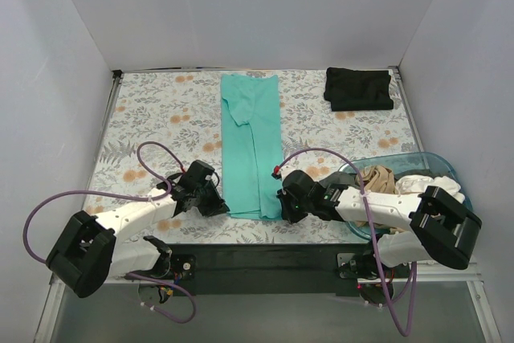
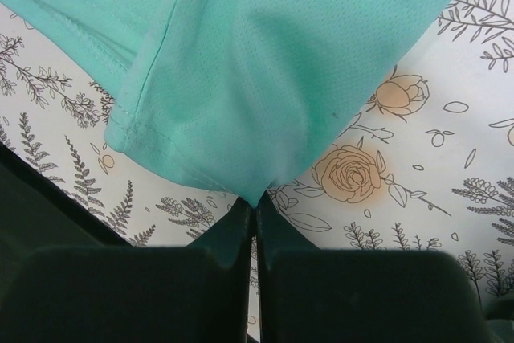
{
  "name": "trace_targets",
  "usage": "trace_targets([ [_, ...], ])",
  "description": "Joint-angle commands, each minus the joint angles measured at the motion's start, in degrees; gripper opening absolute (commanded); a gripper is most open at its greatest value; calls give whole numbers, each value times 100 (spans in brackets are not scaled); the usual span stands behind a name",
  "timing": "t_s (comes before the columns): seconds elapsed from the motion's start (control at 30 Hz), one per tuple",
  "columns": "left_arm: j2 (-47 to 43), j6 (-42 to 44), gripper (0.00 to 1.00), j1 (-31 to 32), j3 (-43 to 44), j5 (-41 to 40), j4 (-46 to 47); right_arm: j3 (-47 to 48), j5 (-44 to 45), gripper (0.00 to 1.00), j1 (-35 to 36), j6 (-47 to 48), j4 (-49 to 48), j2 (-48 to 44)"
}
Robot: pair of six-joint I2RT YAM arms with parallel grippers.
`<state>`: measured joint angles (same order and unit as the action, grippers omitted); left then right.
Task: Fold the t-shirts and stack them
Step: Fold the tshirt
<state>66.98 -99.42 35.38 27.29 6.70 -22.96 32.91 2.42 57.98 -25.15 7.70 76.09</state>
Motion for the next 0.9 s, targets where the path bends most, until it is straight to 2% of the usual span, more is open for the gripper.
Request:
trace_targets([
  [0.0, -115, 72, 0, 31, 356, -81, -59, 233, 312, 1, -6, 229, 91, -138],
  [0.37, 596, 115, 0, -83, 1708, -933, -50, 1560, 453, 1, -594, 748, 451, 221],
  [0.63, 1369, 405, 0, -584, 2719, -986, -7, 2553, 348, 1, -1139, 1319, 504, 748],
  [0.87, 2073, 633, 0, -1208, 3449, -679, 177, 3617, 242, 1, -1526, 1723, 618, 1451],
])
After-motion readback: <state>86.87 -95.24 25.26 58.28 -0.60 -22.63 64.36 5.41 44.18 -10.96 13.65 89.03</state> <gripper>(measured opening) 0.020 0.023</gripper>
